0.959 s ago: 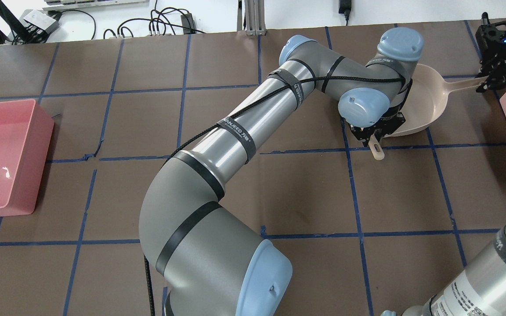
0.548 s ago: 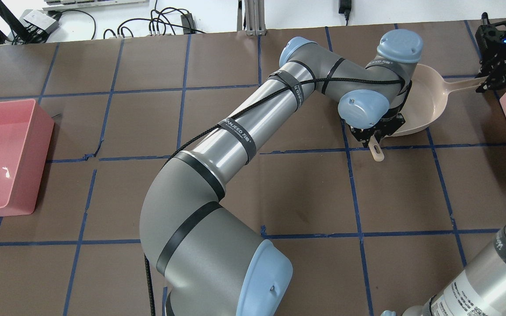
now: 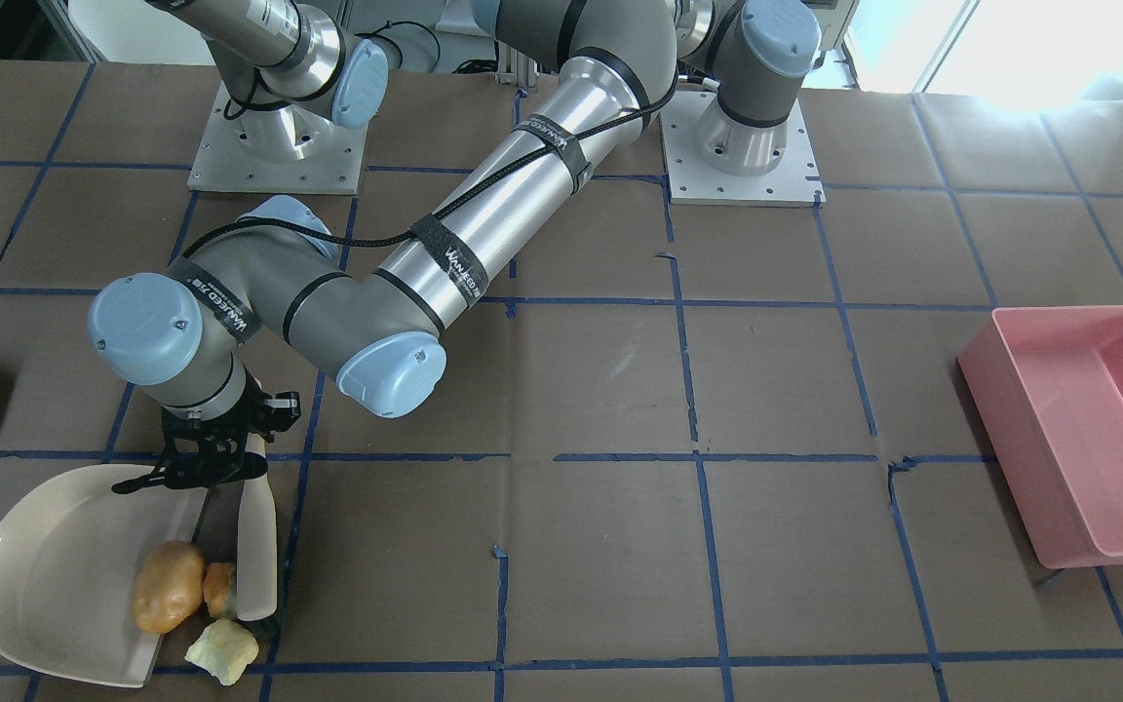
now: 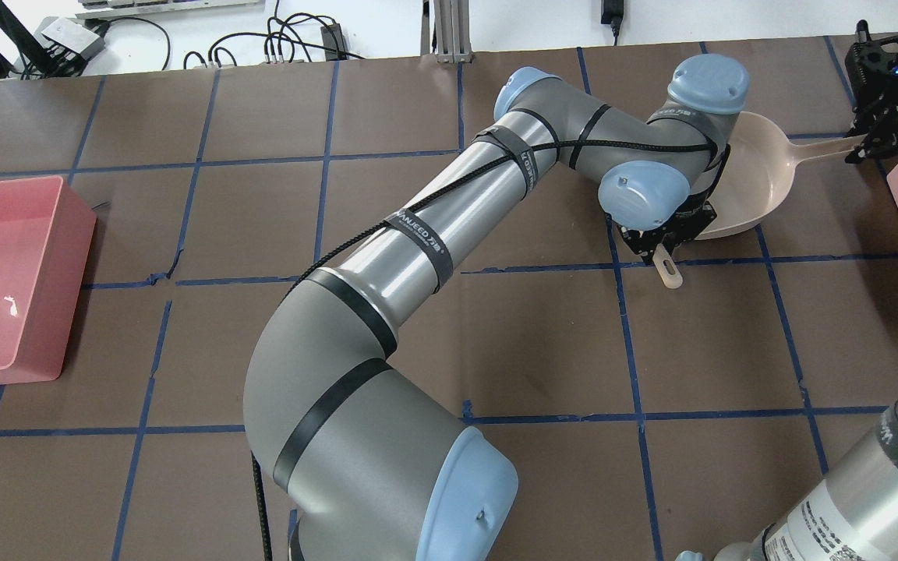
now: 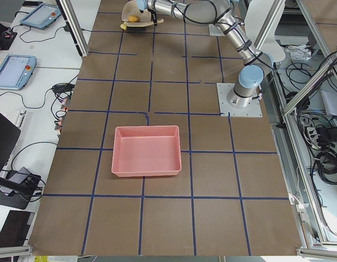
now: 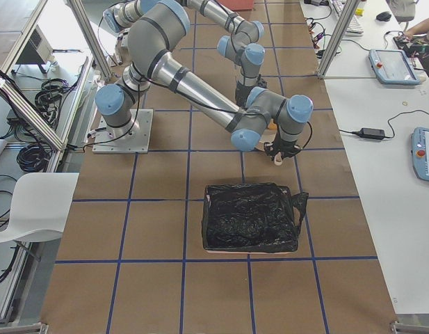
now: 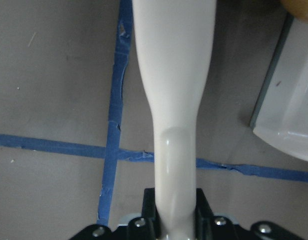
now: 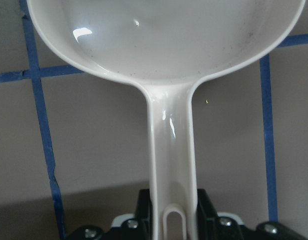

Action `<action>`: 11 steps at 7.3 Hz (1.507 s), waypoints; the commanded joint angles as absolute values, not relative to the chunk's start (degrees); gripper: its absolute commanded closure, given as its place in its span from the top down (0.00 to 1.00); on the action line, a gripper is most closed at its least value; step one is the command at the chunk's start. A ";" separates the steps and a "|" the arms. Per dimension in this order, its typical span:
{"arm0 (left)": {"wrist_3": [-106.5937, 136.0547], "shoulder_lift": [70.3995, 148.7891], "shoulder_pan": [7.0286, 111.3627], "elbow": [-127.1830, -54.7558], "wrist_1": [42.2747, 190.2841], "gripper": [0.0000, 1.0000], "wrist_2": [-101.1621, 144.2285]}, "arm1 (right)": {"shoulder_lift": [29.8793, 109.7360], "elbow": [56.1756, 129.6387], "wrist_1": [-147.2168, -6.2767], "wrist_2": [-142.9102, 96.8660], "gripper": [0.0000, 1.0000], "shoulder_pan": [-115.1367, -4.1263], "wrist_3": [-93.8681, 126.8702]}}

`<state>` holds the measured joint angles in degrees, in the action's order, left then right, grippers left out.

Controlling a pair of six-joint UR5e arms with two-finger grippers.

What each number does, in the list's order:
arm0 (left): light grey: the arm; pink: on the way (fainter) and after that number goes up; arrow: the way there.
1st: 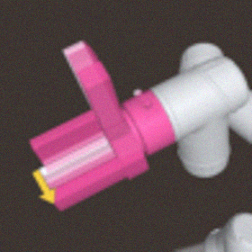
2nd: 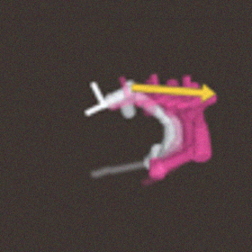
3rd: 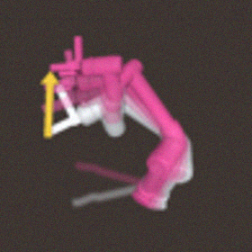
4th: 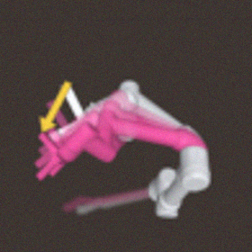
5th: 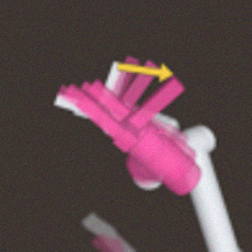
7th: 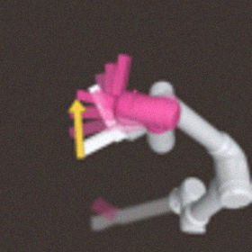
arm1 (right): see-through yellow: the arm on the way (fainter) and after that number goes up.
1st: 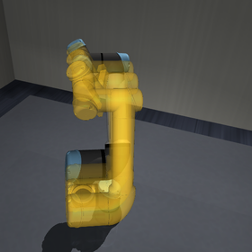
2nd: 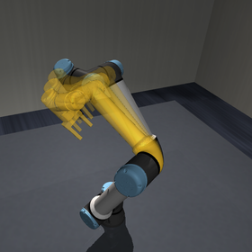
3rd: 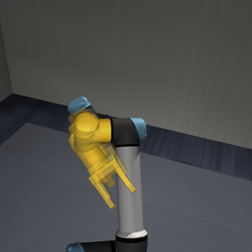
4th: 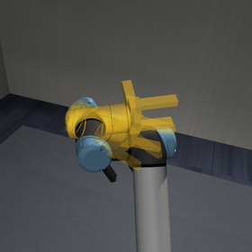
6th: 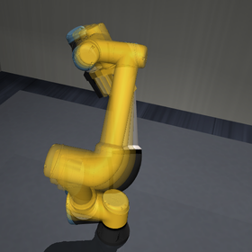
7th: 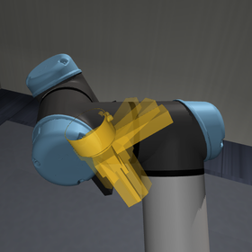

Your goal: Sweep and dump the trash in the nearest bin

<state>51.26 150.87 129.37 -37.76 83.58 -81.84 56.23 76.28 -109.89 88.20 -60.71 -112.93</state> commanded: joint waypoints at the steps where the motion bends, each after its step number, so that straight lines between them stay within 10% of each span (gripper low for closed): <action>1: 52.21 150.91 129.37 -37.18 82.35 0.00 -82.44 | 56.16 76.29 -109.86 87.28 0.00 -60.73 -112.76; 11: 48.70 152.23 128.24 -36.12 81.91 0.00 -85.51 | 56.16 76.46 -109.78 87.19 0.00 -60.73 -112.68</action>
